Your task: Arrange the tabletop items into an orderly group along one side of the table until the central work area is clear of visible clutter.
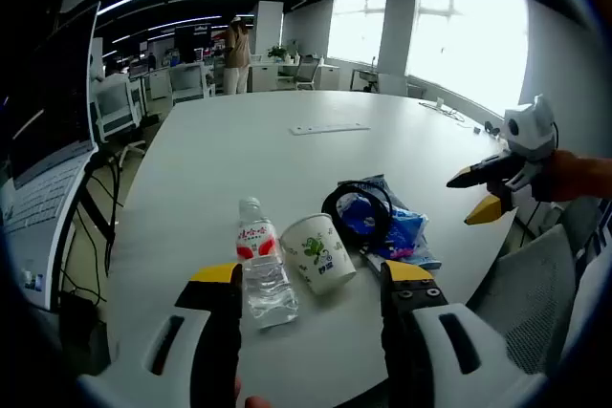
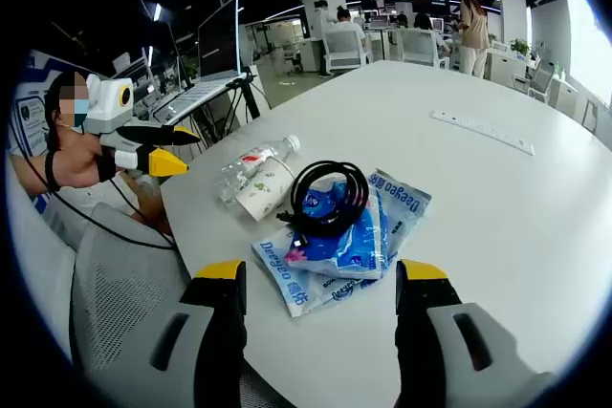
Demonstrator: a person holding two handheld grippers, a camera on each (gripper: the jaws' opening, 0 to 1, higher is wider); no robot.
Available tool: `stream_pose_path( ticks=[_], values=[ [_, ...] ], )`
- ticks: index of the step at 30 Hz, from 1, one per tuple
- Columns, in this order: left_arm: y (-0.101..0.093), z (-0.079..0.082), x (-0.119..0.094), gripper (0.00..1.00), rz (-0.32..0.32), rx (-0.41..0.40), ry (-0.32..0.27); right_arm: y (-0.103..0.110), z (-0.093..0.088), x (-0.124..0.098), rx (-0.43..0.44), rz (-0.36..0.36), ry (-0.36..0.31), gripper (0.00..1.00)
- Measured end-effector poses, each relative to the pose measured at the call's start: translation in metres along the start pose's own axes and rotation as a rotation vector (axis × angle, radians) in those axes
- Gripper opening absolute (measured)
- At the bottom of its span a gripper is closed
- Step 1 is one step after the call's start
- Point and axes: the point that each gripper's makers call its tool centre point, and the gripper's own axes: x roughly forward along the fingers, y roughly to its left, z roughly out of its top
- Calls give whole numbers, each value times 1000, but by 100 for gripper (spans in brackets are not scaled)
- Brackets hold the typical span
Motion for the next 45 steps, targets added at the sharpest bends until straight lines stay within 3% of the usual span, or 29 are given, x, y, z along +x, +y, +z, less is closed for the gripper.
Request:
stream_pose_path(
  ticks=[45],
  values=[
    [1,-12,-2,59,-12,3,28,4,-13,2,-7,1,39,62]
  ],
)
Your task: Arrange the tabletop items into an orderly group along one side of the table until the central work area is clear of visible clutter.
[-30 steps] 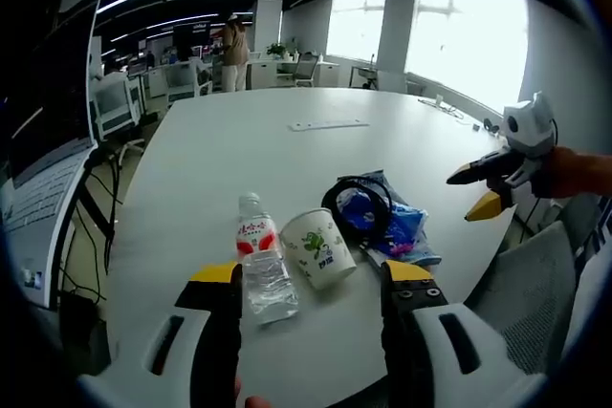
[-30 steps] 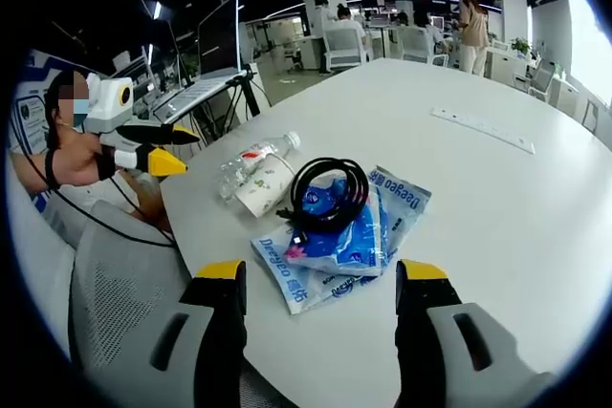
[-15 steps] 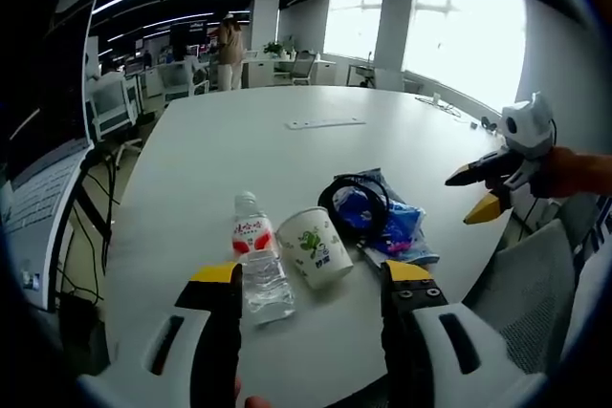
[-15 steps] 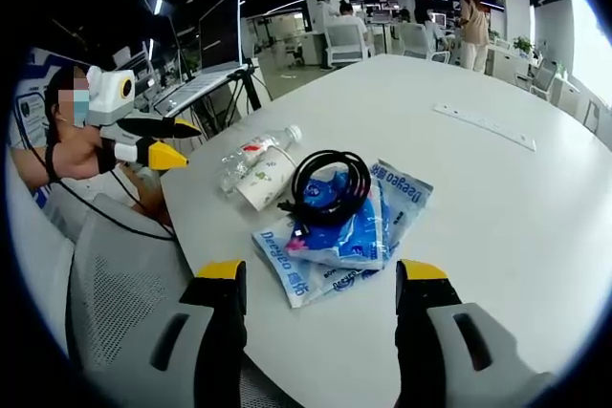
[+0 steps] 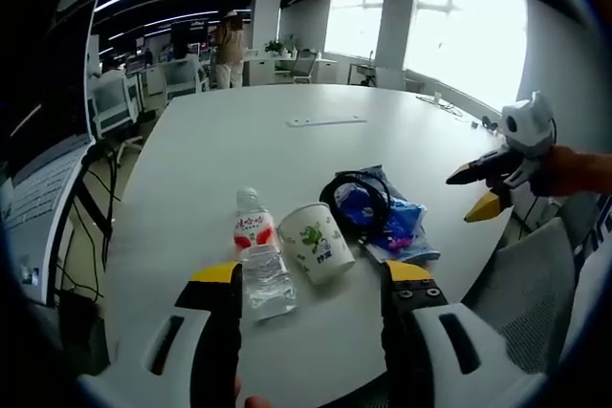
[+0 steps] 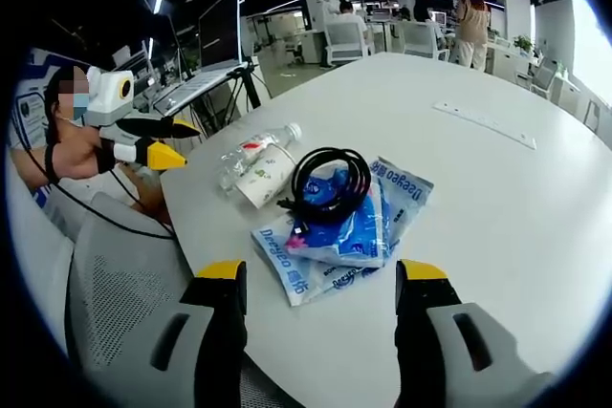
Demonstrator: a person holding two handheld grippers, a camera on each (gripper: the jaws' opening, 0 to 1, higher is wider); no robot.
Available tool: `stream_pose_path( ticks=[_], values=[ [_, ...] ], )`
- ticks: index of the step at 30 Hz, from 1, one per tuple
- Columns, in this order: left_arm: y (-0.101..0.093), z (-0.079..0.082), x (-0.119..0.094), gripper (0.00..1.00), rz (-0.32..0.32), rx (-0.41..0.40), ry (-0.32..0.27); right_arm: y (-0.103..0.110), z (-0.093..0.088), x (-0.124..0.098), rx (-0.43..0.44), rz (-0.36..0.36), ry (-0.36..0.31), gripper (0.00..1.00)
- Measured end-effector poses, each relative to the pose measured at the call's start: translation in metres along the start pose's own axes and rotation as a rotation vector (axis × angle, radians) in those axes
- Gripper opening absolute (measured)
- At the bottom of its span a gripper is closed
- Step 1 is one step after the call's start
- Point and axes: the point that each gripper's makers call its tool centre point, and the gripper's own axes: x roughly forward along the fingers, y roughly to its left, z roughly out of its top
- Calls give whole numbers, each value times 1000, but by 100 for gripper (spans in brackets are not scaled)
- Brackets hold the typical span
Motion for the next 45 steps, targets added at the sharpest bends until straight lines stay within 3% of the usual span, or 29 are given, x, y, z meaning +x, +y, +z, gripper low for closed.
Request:
stream_pose_path(
  ticks=[45],
  values=[
    [18,3,9,56,28,-7,7,1,-14,-8,32,-7,8,61]
  ],
)
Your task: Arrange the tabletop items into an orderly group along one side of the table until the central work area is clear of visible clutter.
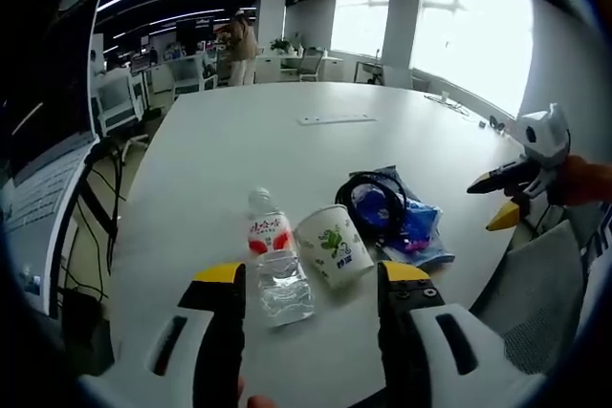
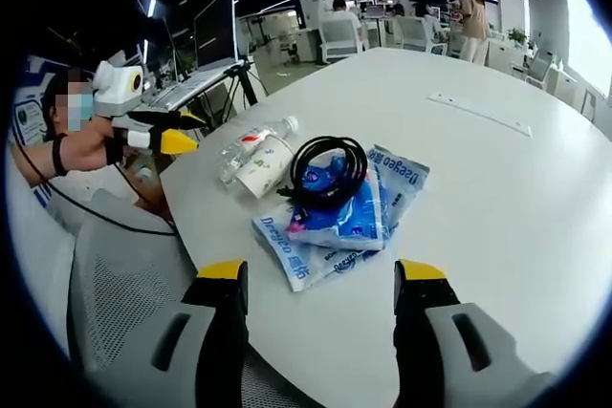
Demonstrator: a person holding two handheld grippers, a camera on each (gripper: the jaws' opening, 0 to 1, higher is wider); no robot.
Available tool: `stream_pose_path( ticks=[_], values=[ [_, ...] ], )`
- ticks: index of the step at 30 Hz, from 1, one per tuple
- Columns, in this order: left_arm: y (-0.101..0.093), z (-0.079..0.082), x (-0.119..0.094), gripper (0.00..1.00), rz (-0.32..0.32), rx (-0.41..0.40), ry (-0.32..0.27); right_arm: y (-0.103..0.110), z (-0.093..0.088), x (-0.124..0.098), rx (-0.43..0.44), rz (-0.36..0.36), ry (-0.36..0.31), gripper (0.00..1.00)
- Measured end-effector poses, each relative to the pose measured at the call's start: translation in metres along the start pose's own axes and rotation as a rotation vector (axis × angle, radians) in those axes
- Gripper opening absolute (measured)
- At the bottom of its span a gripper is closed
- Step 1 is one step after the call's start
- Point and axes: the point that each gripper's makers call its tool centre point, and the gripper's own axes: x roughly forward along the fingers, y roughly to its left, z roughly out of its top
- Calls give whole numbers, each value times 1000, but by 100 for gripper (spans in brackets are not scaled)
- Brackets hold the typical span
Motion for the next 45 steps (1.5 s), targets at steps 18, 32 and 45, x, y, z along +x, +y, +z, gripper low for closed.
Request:
stream_pose_path(
  ticks=[18,32,45],
  values=[
    [15,-1,12,52,34,-39,5,-3,-10,-11,6,-24,14,60],
    [29,-4,31,49,47,-27,45,0,-16,-16,20,-38,21,61],
    [37,-8,43,48,63,-36,104,6,-19,-12,28,-34,24,61]
  ],
)
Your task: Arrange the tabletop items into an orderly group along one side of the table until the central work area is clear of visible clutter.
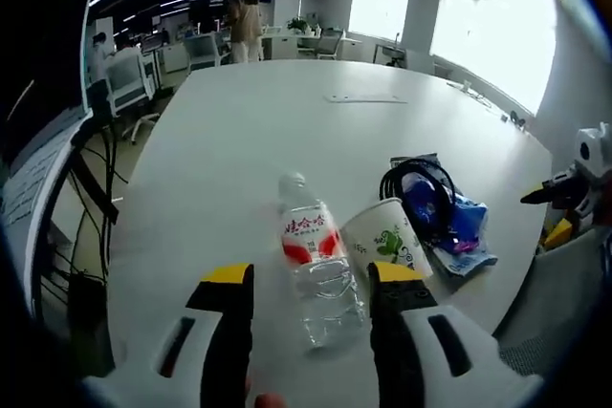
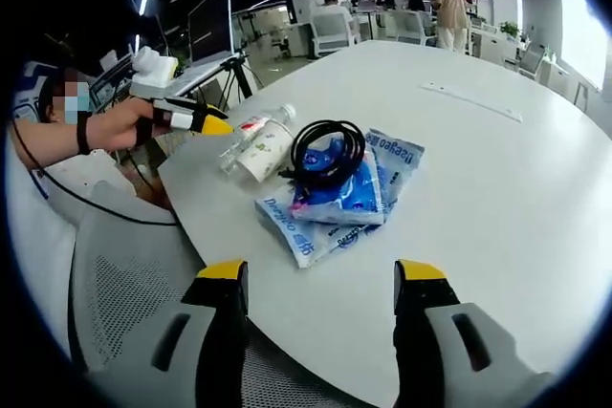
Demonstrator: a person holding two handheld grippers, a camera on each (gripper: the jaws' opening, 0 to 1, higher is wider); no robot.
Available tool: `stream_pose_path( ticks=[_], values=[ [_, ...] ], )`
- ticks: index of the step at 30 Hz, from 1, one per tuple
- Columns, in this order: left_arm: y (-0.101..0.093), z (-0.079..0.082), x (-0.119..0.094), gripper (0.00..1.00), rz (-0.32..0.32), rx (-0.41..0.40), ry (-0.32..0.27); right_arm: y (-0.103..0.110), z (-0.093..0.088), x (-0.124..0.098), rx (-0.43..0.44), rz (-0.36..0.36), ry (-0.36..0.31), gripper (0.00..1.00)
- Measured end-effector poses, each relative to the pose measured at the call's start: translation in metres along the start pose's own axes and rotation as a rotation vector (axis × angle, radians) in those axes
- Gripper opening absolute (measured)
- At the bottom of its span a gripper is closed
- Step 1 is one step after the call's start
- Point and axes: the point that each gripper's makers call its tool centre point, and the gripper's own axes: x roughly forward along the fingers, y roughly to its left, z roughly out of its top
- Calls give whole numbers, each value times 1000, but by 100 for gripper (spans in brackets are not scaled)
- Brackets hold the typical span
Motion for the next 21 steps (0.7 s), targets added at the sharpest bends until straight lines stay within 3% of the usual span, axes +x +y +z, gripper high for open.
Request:
stream_pose_path(
  ticks=[21],
  values=[
    [1,2,35,46,5,-26,123,-7,-1,2,17,-3,12,60]
  ],
)
